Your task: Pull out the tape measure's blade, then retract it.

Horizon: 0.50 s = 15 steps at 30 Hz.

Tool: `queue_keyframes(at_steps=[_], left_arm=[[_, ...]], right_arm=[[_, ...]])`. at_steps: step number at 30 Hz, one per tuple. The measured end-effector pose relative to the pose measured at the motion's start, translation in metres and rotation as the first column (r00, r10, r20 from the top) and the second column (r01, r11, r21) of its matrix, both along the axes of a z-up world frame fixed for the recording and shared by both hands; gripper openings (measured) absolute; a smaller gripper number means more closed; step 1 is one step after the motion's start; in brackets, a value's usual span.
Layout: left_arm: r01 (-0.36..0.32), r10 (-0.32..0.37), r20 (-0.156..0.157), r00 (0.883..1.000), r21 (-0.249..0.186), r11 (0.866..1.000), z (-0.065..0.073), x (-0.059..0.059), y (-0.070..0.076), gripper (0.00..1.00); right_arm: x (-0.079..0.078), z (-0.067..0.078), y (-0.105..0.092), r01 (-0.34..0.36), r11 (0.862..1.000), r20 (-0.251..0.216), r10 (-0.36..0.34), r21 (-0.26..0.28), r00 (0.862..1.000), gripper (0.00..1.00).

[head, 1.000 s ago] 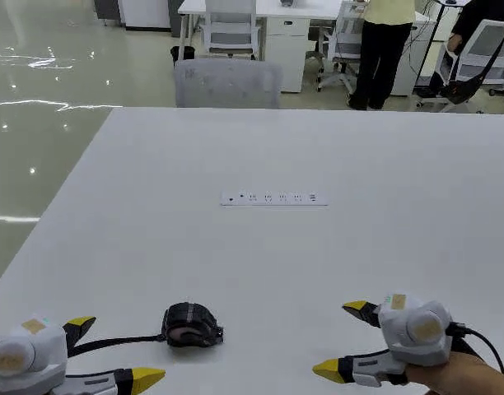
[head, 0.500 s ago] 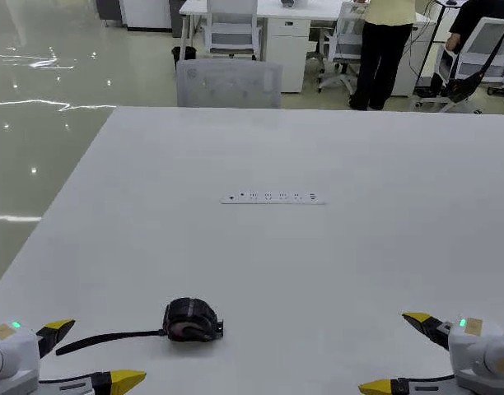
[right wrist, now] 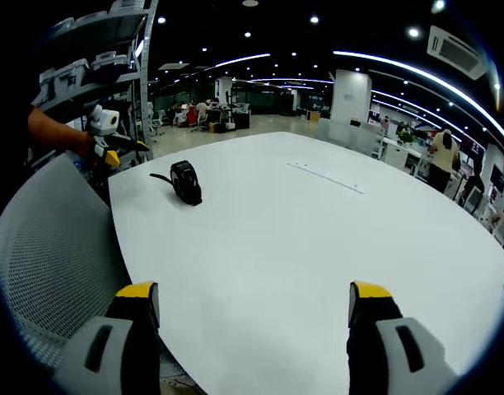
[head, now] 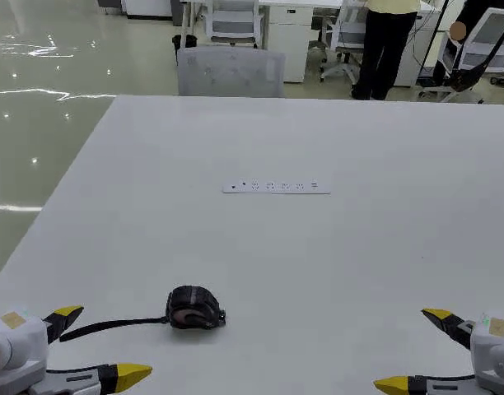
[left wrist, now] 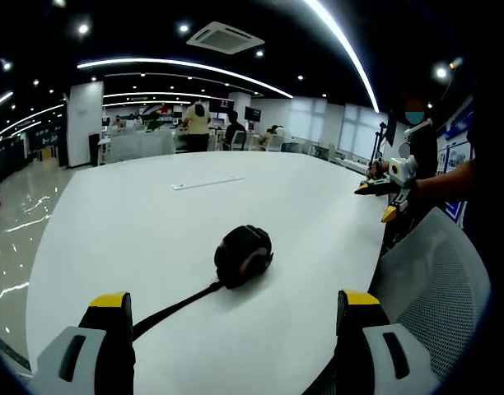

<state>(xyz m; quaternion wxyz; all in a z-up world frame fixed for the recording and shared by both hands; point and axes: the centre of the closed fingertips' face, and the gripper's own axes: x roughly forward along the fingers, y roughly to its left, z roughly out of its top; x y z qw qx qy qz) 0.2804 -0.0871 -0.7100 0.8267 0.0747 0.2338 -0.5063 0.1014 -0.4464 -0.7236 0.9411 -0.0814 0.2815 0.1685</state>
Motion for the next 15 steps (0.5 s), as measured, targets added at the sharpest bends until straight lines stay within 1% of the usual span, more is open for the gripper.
queue_keyframes(at_steps=[3,5,11,15], left_arm=[[-0.003,0.003,0.0,1.0,-0.005,1.0,0.0004,0.0012,0.001,1.0],[-0.003,0.003,0.001,1.0,0.0,1.0,-0.0001,0.0017,0.0016,1.0],[-0.005,0.005,0.001,1.0,-0.001,1.0,0.0,0.0017,0.0018,1.0],[-0.011,0.011,-0.001,1.0,-0.003,1.0,0.0,0.0017,0.0027,1.0]], right_arm=[[-0.0012,-0.002,0.0014,-0.003,1.0,-0.008,0.003,0.003,1.0,0.97],[-0.0014,-0.0033,0.0013,-0.004,1.0,-0.011,0.004,0.004,1.0,0.98],[0.0033,0.0023,0.004,-0.007,1.0,-0.002,0.007,0.017,1.0,0.97],[0.0032,0.0013,0.0059,-0.015,1.0,-0.003,0.015,0.011,1.0,0.97]])
